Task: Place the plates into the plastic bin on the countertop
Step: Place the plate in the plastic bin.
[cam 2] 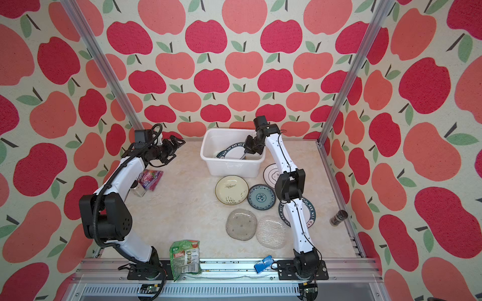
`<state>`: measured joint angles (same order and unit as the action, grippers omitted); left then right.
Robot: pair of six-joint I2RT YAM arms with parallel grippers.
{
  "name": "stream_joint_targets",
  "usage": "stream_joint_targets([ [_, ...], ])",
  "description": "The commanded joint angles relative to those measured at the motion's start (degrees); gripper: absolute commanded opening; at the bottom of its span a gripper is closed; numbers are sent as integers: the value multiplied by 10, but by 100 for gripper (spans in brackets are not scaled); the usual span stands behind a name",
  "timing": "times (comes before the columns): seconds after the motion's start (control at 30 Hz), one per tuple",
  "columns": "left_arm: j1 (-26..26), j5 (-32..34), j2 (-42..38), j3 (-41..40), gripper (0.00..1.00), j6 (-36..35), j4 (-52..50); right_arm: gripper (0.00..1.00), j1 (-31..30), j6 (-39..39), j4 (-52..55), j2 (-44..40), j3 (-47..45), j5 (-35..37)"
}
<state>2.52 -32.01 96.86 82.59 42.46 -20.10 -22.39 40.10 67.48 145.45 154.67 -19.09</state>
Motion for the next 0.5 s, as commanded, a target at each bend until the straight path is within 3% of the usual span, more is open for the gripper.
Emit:
stream_joint_targets([
  [0.0, 2, 0, 14, 19, 99, -8, -21, 15, -5, 14, 21, 4, 14, -12],
  [0.17, 5, -2, 26, 27, 99, -7, -25, 26, -11, 30, 26, 11, 13, -21],
  [0.47, 8, 5, 59, 74, 99, -16, -55, 26, 5, 40, 58, 1, 12, -9],
])
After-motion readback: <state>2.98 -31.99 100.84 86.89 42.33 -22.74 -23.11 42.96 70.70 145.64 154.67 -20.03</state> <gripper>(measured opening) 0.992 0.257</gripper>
